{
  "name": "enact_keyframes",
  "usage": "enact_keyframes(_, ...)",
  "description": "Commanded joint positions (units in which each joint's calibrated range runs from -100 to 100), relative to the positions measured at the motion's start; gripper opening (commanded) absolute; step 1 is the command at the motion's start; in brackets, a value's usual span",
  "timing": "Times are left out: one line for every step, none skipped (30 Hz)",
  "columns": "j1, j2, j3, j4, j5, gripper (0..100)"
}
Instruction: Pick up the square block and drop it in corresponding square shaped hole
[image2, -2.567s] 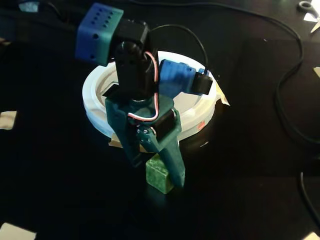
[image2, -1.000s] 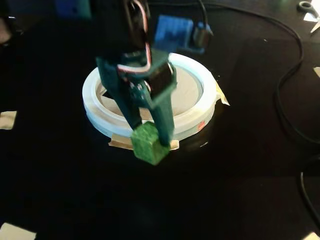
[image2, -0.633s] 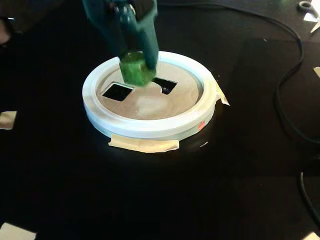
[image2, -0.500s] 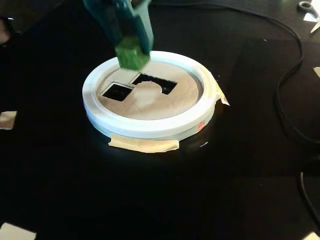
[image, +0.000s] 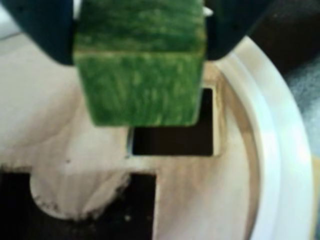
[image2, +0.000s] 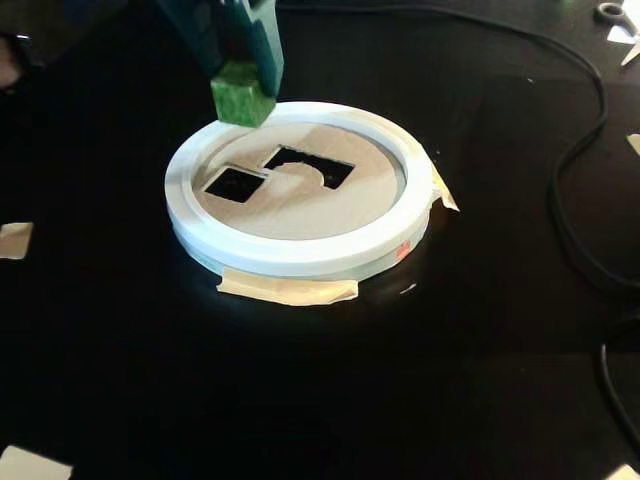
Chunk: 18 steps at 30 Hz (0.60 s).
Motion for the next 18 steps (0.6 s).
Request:
enact_keyframes(-0.14,0.65,-0.74,-1.43,0.05,26)
enact_keyframes(-0.14,0.92,-0.65,-1.83,0.05,26)
enact_keyframes(-0.14,1.36,-0.65,-2.03,0.05,26)
enact_keyframes(-0.14,1.81,-0.65,-2.03,0.05,26)
enact_keyframes(-0.14,2.17,-0.65,-2.03,0.10,26)
enact_keyframes(-0.14,2.26,-0.65,-2.03,0.10,26)
enact_keyframes(-0.14,2.35,-0.65,-2.13,0.10,26)
enact_keyframes(-0.14,2.35,-0.65,-2.13,0.10,26)
enact_keyframes(-0.01,2.44,-0.65,-2.13,0.10,26)
enact_keyframes(-0.01,2.44,-0.65,-2.13,0.10,26)
enact_keyframes(-0.01,2.44,-0.65,-2.13,0.10,26)
enact_keyframes(-0.01,2.53,-0.55,-2.13,0.10,26)
enact_keyframes(-0.01,2.98,-0.37,-2.13,0.10,26)
enact_keyframes(-0.01,3.24,-0.01,-2.13,0.10,26)
enact_keyframes(-0.01,3.51,0.27,-2.13,0.10,26)
enact_keyframes(-0.01,3.60,0.99,-2.23,0.10,26)
enact_keyframes(-0.01,3.60,1.45,-2.33,0.10,26)
enact_keyframes(0.11,3.60,1.90,-2.63,0.10,26)
